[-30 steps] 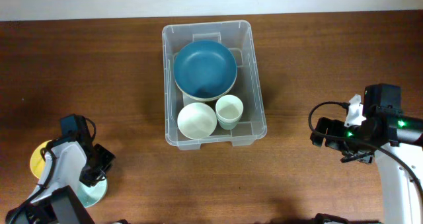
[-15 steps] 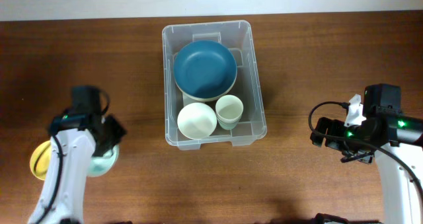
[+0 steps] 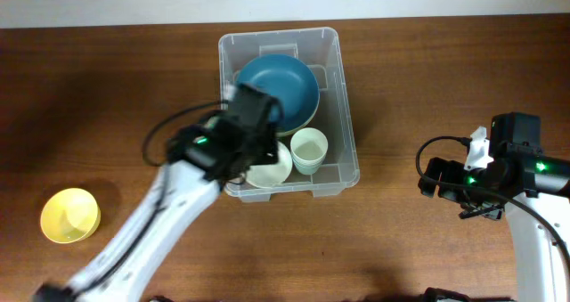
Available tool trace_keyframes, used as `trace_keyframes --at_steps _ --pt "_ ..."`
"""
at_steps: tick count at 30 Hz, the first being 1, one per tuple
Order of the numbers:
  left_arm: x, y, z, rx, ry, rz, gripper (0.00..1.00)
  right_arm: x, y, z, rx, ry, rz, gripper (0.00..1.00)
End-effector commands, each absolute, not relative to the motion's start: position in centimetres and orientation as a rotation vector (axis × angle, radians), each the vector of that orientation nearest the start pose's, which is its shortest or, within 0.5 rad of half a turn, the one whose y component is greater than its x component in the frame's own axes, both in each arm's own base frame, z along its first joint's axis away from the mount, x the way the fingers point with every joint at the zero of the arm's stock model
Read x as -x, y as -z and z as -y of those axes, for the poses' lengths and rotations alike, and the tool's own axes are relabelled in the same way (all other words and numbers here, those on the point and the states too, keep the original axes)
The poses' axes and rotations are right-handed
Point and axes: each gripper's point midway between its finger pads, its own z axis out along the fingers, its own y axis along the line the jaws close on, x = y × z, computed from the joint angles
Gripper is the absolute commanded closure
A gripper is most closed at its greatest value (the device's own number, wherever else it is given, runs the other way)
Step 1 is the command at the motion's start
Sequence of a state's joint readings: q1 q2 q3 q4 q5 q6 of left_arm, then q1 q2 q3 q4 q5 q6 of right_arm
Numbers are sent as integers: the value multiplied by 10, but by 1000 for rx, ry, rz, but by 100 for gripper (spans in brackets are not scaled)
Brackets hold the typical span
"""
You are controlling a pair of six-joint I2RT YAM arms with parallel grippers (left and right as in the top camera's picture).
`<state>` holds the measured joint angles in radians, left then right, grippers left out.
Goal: Pack container
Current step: 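Grip the rim of the mint green bowl with the left gripper, then stack the mint green bowl onto the cream bowl in the container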
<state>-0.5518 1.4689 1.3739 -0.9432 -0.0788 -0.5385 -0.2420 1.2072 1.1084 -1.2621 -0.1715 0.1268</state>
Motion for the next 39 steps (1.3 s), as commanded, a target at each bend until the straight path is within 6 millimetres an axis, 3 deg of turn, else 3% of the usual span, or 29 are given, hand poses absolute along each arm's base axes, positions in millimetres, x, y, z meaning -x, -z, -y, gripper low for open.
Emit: trace_keyframes --at_steps 1,12,14,17,19,22,26,28,29,30,31,34,35,36,39 --pt "-318 -160 210 -147 238 -2734 99 -227 -158 24 -487 -233 -2869 1" --pt "-321 -105 220 -195 176 -2860 99 -227 -158 24 -486 -233 -2868 1" --pt "-321 -101 221 -196 174 -2872 92 -227 -158 24 -486 -233 -2869 1" --pt "-322 -103 222 -202 182 -2865 66 -227 -158 24 -486 -233 -2869 1" --pt "-327 -112 222 -223 180 -2849 63 -227 -158 24 -486 -233 -2869 1" --pt "-342 -139 204 -165 82 -2808 62 -227 -158 24 -487 -233 -2870 1" --pt "-370 -209 136 57 -77 -2729 61 -226 -157 24 -488 -234 -2872 1" --pt "-373 -223 110 156 -89 -2717 60 -226 -157 24 -488 -234 -2873 1" --pt "-374 -228 87 257 -99 -2709 59 -226 -157 24 -488 -234 -2873 1" --pt "-373 -230 73 324 -106 -2707 58 -226 -157 24 -488 -234 -2873 1" --pt "-367 -230 37 509 -140 -2714 56 -226 -157 24 -488 -234 -2874 1" --pt "-349 -222 -31 830 -213 -2715 49 -226 -157 24 -488 -234 -2873 1" --pt "-346 -219 -43 881 -227 -2713 48 -226 -157 24 -488 -234 -2873 1" --pt "-337 -210 -72 1002 -253 -2703 45 -226 -157 24 -487 -234 -2872 1" --pt "-319 -188 -115 1199 -281 -2681 41 -227 -157 24 -487 -234 -2871 1"
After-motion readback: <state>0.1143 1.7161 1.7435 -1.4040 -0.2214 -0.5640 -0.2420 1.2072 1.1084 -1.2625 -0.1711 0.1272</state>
